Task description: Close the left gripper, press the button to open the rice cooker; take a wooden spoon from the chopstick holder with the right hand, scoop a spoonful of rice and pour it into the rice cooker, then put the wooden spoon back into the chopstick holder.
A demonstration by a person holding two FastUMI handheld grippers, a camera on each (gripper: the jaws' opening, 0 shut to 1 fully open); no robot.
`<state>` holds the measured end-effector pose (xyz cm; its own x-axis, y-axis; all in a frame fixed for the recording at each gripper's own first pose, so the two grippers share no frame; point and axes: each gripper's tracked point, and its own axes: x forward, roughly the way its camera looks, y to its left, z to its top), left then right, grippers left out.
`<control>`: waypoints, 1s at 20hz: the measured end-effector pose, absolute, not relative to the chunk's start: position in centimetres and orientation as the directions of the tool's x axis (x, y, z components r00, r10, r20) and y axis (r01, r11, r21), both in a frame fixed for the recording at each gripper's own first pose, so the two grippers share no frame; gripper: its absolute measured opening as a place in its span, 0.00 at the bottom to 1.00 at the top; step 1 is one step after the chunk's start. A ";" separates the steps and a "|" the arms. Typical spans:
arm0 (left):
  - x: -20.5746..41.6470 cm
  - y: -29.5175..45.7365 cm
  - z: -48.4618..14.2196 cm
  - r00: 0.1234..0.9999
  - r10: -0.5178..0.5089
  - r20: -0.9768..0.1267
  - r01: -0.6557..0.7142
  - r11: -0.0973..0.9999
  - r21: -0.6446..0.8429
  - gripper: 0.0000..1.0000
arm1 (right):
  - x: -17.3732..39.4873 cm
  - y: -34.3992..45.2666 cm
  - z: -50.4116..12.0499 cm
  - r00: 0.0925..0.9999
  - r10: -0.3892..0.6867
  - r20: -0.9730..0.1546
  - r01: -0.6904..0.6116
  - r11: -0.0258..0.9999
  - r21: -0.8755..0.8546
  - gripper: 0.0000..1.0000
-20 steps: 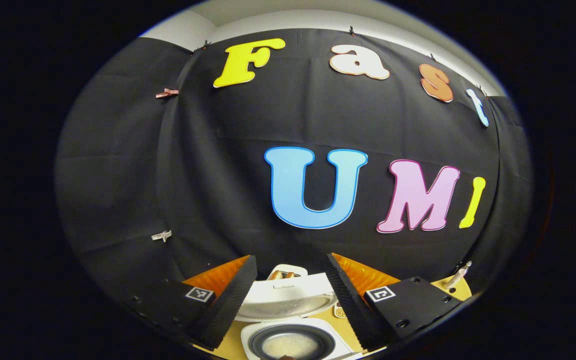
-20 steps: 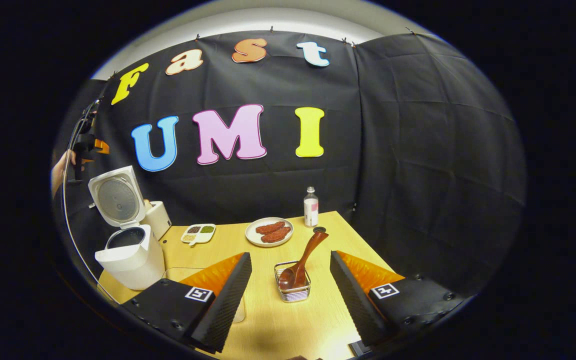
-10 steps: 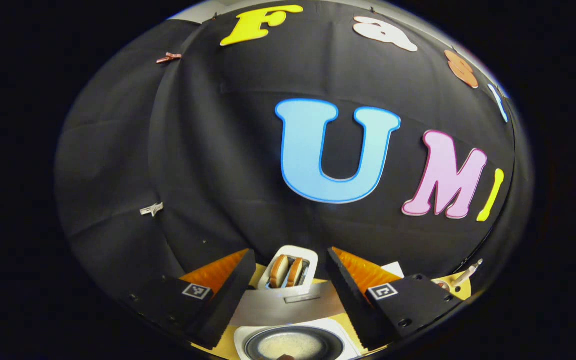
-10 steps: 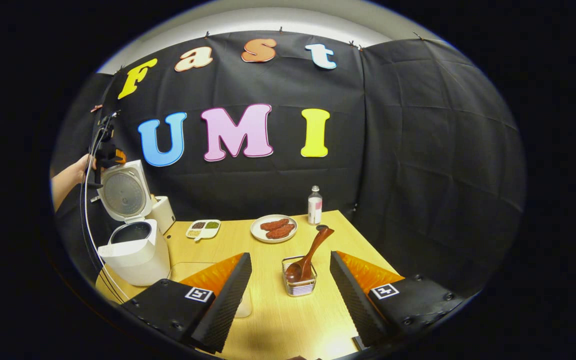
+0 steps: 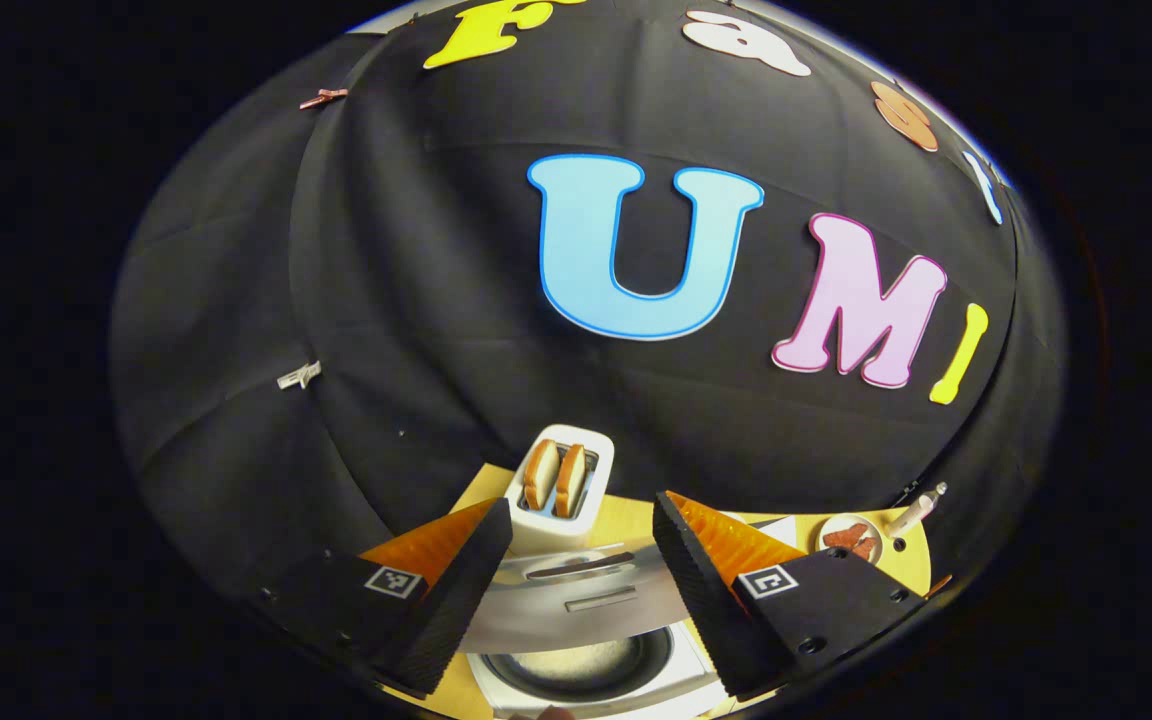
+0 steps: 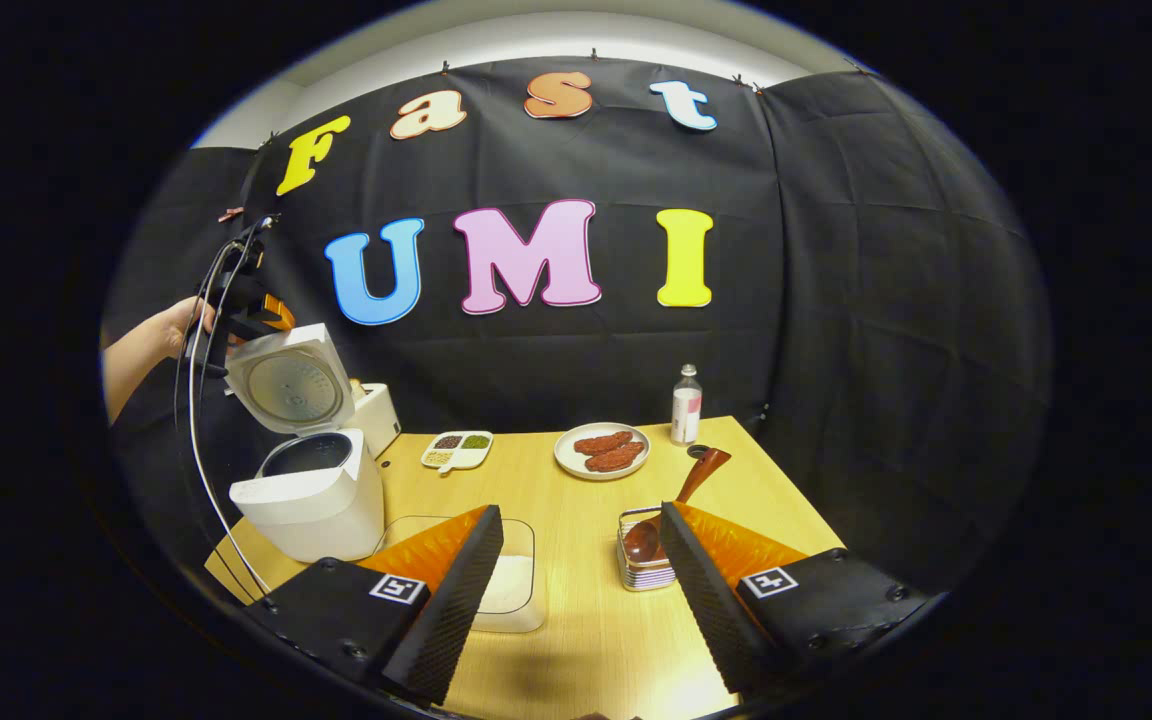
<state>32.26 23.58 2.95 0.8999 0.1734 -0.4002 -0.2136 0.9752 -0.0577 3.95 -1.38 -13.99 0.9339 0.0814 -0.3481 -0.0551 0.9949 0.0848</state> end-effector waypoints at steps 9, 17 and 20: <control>25.6 20.4 -8.7 0.838 0.226 -0.497 -0.271 0.962 -0.020 0.99 | 3.6 -0.4 -15.7 0.907 0.175 -0.384 -0.133 0.982 0.132 0.98; 24.1 19.1 -14.8 0.827 0.281 -0.486 -0.311 0.950 0.020 0.99 | 3.0 -0.8 -16.8 0.890 0.189 -0.414 -0.151 0.981 0.123 0.99; 23.8 19.0 -15.9 0.833 0.316 -0.453 -0.325 0.944 0.061 1.00 | 2.9 -1.2 -16.8 0.889 0.186 -0.417 -0.150 0.982 0.119 0.99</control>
<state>23.81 19.04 -15.92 0.8334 0.3164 -0.4532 -0.3254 0.9436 0.0605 2.91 -1.20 -16.79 0.8894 0.1864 -0.4173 -0.1496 0.9815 0.1193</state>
